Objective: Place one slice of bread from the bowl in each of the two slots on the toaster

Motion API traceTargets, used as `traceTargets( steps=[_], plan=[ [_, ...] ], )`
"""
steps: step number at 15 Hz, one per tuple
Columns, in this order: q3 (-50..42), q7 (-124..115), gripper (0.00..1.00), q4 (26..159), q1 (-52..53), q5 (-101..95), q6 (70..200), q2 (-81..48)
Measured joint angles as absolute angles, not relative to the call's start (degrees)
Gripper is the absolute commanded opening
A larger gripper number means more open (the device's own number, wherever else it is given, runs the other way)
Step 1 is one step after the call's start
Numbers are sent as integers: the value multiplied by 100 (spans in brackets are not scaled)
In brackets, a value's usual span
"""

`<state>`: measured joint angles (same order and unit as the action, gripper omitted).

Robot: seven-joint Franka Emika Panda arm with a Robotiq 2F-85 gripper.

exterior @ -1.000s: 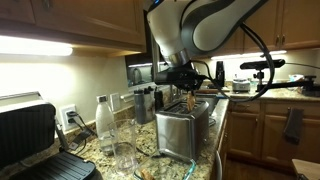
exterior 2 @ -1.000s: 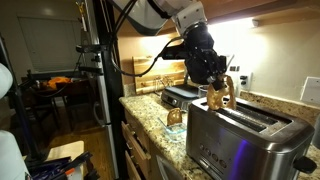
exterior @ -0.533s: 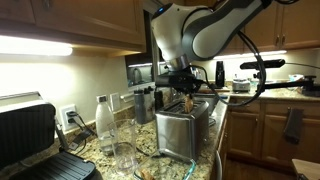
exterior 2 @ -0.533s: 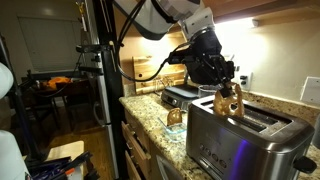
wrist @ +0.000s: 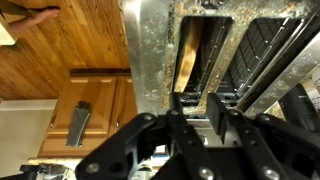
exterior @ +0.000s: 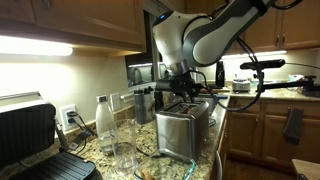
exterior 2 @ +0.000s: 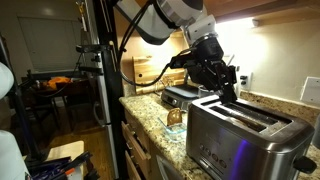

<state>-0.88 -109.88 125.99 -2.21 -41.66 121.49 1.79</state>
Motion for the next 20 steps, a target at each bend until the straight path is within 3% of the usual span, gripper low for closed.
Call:
traceTargets(
  steps=[6,20],
  plan=[
    [-81,-10953,99,12602,-217,-4155,12154,179],
    [233,-9645,100,12606,74,-4018,12199,487]
  ],
)
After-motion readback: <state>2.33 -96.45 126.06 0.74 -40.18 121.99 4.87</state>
